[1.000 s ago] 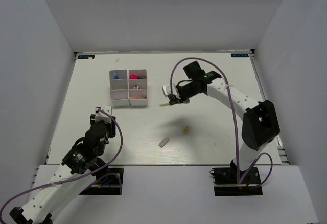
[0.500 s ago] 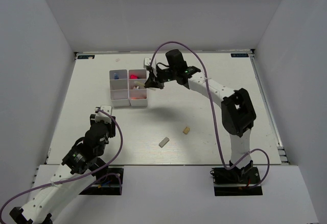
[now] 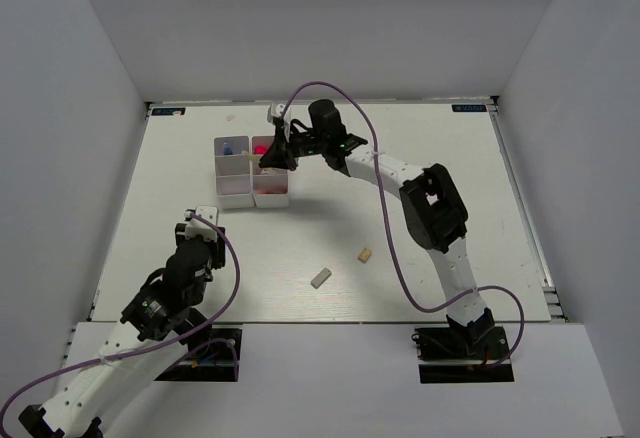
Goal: Sort the stationery into containers
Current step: Place the pen in the storage box.
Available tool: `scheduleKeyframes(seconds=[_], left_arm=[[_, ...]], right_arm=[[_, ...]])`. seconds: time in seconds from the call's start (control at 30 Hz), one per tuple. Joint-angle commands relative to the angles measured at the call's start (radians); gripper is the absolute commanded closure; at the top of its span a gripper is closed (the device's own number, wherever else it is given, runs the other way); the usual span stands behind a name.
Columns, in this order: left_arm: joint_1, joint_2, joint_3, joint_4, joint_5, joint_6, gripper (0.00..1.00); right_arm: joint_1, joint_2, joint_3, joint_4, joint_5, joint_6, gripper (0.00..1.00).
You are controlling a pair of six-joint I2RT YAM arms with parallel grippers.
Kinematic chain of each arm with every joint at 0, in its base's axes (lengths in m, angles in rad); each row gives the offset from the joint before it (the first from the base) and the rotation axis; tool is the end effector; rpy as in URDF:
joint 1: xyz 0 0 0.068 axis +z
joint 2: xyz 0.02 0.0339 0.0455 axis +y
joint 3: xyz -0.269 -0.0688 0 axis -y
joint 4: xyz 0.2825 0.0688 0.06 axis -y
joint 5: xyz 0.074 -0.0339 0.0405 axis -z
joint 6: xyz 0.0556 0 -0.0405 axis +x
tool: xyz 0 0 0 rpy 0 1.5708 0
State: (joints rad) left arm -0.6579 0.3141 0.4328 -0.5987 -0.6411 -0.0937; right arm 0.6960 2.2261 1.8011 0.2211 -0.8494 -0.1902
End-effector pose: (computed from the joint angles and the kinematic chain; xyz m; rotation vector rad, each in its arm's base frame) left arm 0.1333 -0.0610 0.2349 0.1625 1.9467 0.1649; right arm 0.4141 0.4004 0.2425 -1.3142 1.2867 1.1073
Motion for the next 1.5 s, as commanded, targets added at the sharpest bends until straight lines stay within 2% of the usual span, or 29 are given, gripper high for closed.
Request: scheduleKeyframes(seconds=[0.0, 0.8, 0.83, 0.9, 0.97, 1.0, 1.23, 1.3, 1.33, 1.37, 1.4, 1.43, 1.47], left_arm=[[-0.002, -0.012, -0.003, 0.008, -0.017, 0.003, 0.39], [0.000, -0.017, -0.002, 0.010, -0.011, 0.006, 0.39], [0.000, -0.015, -0.003, 0.008, -0.011, 0.006, 0.39], [-0.002, -0.015, -0.002, 0.010, -0.011, 0.006, 0.39], [-0.002, -0.015, 0.000, 0.008, -0.011, 0.006, 0.39], [-0.002, -0.015, -0.002, 0.010, -0.008, 0.006, 0.39], [-0.002, -0.017, -0.002, 0.008, -0.011, 0.006, 0.39], [-0.002, -0.015, -0.005, 0.010, -0.008, 0.005, 0.51], [-0.002, -0.014, -0.005, 0.013, -0.008, 0.005, 0.72], [-0.002, -0.013, -0.006, 0.014, -0.003, 0.008, 0.84], [0.000, -0.010, -0.009, 0.017, 0.015, 0.006, 0.94], [0.000, -0.010, -0.012, 0.025, 0.029, 0.012, 1.00], [-0.002, -0.007, -0.009, 0.028, 0.041, 0.015, 1.00]], right_arm=[[0.010, 0.013, 0.032, 0.090, -0.030, 0.060, 1.00], [0.004, 0.046, -0.072, 0.011, -0.037, -0.077, 1.00], [0.005, 0.046, -0.072, 0.008, -0.036, -0.078, 0.97], [0.005, 0.043, -0.082, -0.002, -0.036, -0.091, 0.84], [0.005, 0.041, -0.085, -0.017, -0.037, -0.109, 0.76], [0.005, 0.035, -0.086, -0.022, -0.036, -0.112, 0.69], [0.005, 0.021, -0.088, -0.046, -0.025, -0.123, 0.64], [0.003, 0.010, -0.088, -0.046, -0.031, -0.117, 0.64], [0.002, -0.005, -0.088, -0.060, -0.031, -0.115, 0.67], [0.003, -0.028, -0.085, -0.065, -0.031, -0.111, 0.70], [0.005, -0.039, -0.085, -0.072, -0.039, -0.115, 0.76], [0.004, -0.090, -0.079, -0.131, -0.031, -0.132, 0.96], [0.005, -0.106, -0.066, -0.161, -0.016, -0.143, 1.00]])
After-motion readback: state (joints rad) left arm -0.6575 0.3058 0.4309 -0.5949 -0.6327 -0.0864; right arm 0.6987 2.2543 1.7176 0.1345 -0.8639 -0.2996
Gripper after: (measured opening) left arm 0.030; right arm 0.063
